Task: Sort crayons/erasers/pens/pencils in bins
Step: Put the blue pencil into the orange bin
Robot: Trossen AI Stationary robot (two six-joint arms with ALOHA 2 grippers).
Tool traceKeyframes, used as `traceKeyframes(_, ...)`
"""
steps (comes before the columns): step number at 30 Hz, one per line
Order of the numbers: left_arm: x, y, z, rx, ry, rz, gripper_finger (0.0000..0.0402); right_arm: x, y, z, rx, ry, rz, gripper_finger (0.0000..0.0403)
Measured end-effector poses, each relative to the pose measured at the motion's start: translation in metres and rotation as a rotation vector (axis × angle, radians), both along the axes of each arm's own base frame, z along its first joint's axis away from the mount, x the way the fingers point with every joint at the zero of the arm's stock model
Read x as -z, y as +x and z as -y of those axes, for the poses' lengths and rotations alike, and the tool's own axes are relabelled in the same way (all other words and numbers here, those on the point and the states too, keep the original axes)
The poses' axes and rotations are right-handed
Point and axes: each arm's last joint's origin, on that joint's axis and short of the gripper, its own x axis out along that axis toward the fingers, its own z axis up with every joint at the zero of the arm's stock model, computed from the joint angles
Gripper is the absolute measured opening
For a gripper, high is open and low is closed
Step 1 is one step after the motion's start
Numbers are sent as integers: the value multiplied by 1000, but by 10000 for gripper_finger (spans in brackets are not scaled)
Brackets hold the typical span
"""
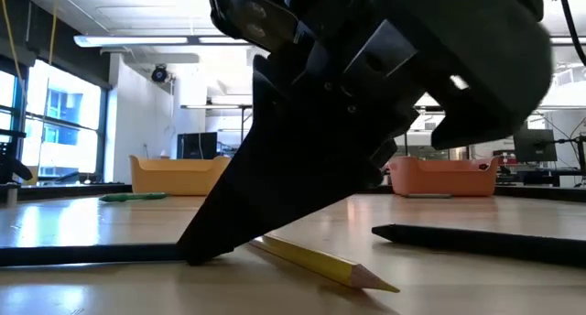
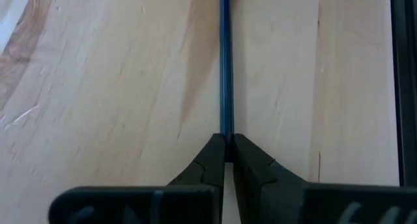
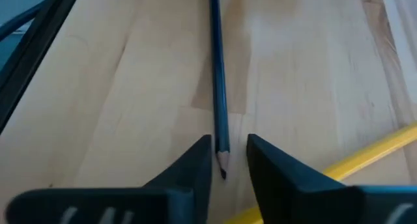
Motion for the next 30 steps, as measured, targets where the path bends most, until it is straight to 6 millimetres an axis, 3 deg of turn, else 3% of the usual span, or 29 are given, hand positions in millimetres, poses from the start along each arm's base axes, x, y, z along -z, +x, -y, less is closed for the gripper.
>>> traceKeyframes(9, 0, 1, 0, -7, 3, 12, 2, 1, 0, 2, -18, 1, -22, 10)
traceKeyframes(15, 0, 1, 0, -19, -5, 23, 40, 1, 0, 3, -19, 0, -21, 7)
traceKeyframes(20, -18, -6, -5, 8, -21, 4, 90, 1, 0, 3, -14, -3, -15, 7)
traceKeyframes(24, -45, -15, -4, 1, -23, 90, 123, 1, 1, 3, -15, -3, -3, 7)
traceKeyframes(30, -61, -36, 0, -8, 31, 208, 150, 0, 2, 3, 4, -5, 17, 7)
